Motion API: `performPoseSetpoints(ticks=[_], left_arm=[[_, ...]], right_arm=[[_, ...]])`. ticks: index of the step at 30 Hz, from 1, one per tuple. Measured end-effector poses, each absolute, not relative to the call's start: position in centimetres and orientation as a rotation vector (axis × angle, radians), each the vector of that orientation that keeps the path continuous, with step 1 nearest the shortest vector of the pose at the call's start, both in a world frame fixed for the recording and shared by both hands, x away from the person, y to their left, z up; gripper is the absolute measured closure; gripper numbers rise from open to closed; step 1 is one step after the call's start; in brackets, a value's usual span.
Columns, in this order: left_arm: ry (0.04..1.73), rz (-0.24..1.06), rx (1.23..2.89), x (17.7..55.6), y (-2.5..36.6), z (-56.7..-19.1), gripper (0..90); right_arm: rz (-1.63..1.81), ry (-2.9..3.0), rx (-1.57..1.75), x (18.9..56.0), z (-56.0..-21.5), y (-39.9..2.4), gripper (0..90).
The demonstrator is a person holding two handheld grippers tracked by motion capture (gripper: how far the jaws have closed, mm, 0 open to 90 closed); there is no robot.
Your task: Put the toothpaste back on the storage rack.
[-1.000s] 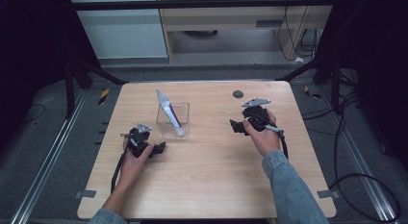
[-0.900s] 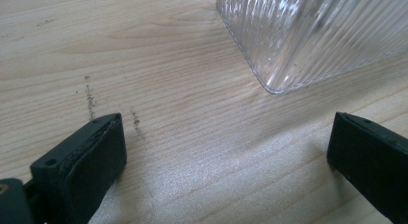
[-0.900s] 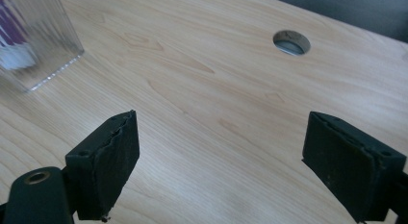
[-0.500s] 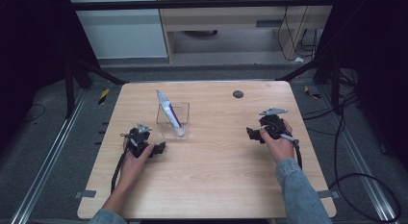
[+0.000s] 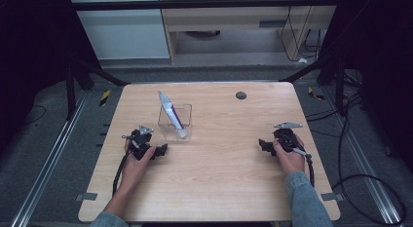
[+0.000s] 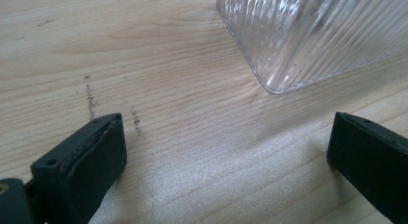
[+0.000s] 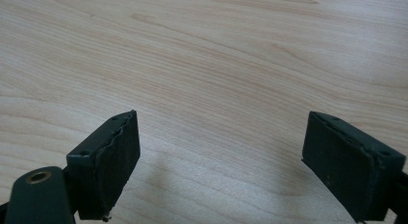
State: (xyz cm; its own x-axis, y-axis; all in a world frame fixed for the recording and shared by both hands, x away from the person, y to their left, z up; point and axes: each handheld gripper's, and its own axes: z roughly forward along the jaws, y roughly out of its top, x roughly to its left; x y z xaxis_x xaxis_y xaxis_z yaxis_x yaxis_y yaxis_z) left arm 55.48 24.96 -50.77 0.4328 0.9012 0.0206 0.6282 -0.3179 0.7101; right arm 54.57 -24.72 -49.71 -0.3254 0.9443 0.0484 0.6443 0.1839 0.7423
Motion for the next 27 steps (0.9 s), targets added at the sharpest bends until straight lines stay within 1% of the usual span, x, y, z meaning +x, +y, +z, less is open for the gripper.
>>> performPoseSetpoints(ticks=[13, 22, 27], left_arm=[[1.283, 0.560, 2.058, 55.5, 25.0, -50.8, 0.0], [1.283, 0.560, 2.059, 55.5, 25.0, -50.8, 0.0], [1.283, 0.560, 2.056, 55.5, 25.0, -50.8, 0.0]], right_arm=[[0.969, 1.927, 1.600, 56.2, -50.5, -26.4, 13.6], [0.944, 1.900, 1.599, 56.7, -51.0, -25.7, 13.4], [0.858, 1.923, 1.558, 56.7, -51.1, -24.9, 11.6]])
